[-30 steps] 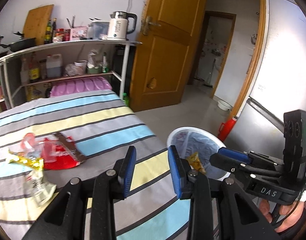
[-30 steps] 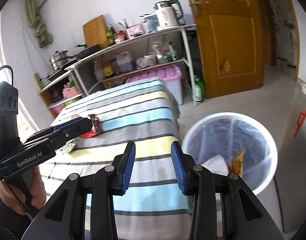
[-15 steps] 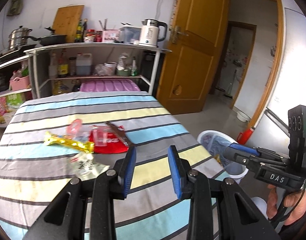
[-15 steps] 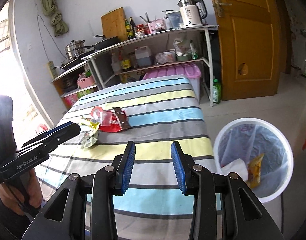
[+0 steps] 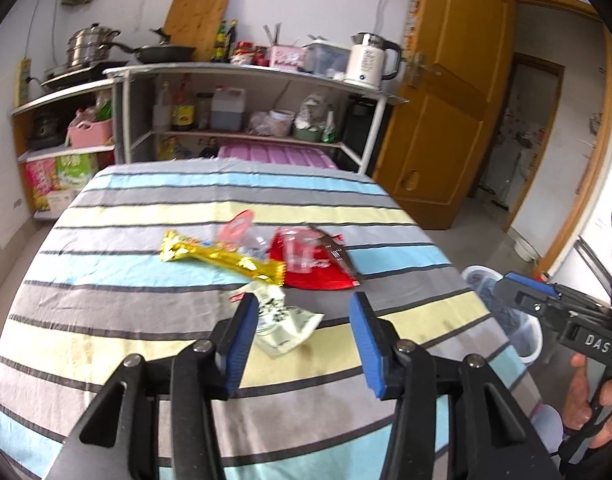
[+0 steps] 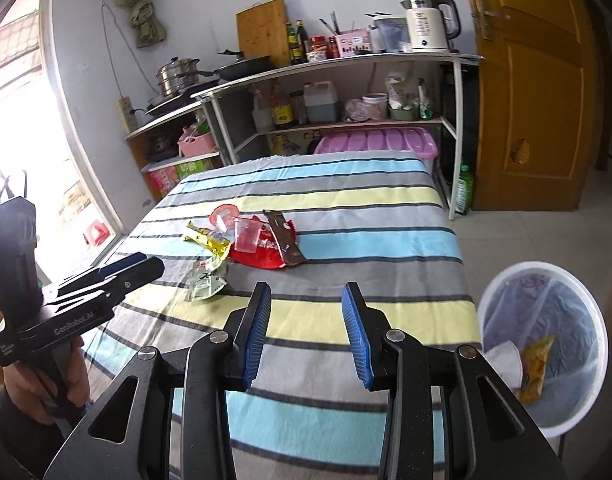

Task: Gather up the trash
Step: 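Grasp the green-printed snack bag with the left tool while the right tool grasps the brown wrapper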

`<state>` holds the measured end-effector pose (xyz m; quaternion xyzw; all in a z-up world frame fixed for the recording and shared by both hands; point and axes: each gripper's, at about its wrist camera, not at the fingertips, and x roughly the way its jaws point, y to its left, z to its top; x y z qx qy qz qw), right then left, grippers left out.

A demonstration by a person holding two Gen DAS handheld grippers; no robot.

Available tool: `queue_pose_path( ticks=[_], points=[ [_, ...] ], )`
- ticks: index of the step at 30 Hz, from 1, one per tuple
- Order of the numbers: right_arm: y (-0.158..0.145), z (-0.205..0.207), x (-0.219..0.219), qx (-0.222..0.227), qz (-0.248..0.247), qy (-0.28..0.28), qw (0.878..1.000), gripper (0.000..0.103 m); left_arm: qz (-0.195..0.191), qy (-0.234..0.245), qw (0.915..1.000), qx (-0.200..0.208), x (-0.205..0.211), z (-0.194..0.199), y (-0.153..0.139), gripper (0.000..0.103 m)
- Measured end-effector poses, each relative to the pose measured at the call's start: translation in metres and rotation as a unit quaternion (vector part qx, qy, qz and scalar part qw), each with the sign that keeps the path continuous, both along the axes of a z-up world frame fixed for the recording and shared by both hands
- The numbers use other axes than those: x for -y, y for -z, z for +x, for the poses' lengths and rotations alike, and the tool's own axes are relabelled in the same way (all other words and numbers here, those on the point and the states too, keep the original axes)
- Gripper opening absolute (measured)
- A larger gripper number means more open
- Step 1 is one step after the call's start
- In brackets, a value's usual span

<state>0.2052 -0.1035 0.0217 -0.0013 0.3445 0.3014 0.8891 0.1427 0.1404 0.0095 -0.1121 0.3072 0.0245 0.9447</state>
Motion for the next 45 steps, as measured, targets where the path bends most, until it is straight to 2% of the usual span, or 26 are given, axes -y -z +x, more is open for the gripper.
queue_pose_path(
  ticks=[6,8,11,18,25,31,35,36,37,39,41,45],
  points=[
    [0.009,0.017,-0.019,-0.005,-0.012,-0.013,1.0,0.038,-0.012,-0.021,0.9991,-0.034,-0.012,0.016,0.023,0.055],
    [0.013,0.025,-0.026,-0.008,-0.016,-0.019,1.0,0.038,-0.022,-0.025,0.9984,-0.045,-0.013,0.022,0.029,0.06],
    [0.022,0.038,-0.038,-0.016,-0.022,-0.026,0.999,0.038,-0.041,-0.033,0.9968,-0.061,-0.016,0.033,0.039,0.061],
    [0.045,0.069,-0.07,-0.036,-0.043,-0.05,0.997,0.038,-0.056,-0.052,0.9936,-0.084,-0.021,0.056,0.052,0.064],
    [0.066,0.102,-0.098,-0.06,-0.051,-0.067,0.995,0.038,-0.037,-0.056,0.9926,-0.101,-0.021,0.065,0.058,0.064],
    [0.083,0.127,-0.112,-0.087,-0.053,-0.068,0.992,0.038,-0.022,-0.058,0.9923,-0.107,-0.023,0.059,0.056,0.064],
    [0.083,0.132,-0.114,-0.09,-0.051,-0.074,0.992,0.038,-0.015,-0.058,0.9924,-0.107,-0.021,0.056,0.055,0.064],
    [0.083,0.132,-0.114,-0.089,-0.053,-0.075,0.992,0.037,-0.014,-0.056,0.9924,-0.108,-0.021,0.057,0.056,0.064],
    [0.083,0.131,-0.114,-0.087,-0.054,-0.076,0.992,0.031,-0.013,-0.054,0.9925,-0.109,-0.021,0.057,0.056,0.064],
    [0.082,0.128,-0.115,-0.084,-0.058,-0.078,0.992,0.029,-0.01,-0.049,0.9927,-0.109,-0.019,0.058,0.056,0.06],
    [0.081,0.125,-0.113,-0.082,-0.059,-0.078,0.992,0.025,-0.008,-0.038,0.9933,-0.109,-0.017,0.059,0.056,0.048],
    [0.079,0.119,-0.104,-0.082,-0.051,-0.074,0.993,0.025,0.002,-0.031,0.9933,-0.111,-0.014,0.059,0.055,0.032]
  ],
)
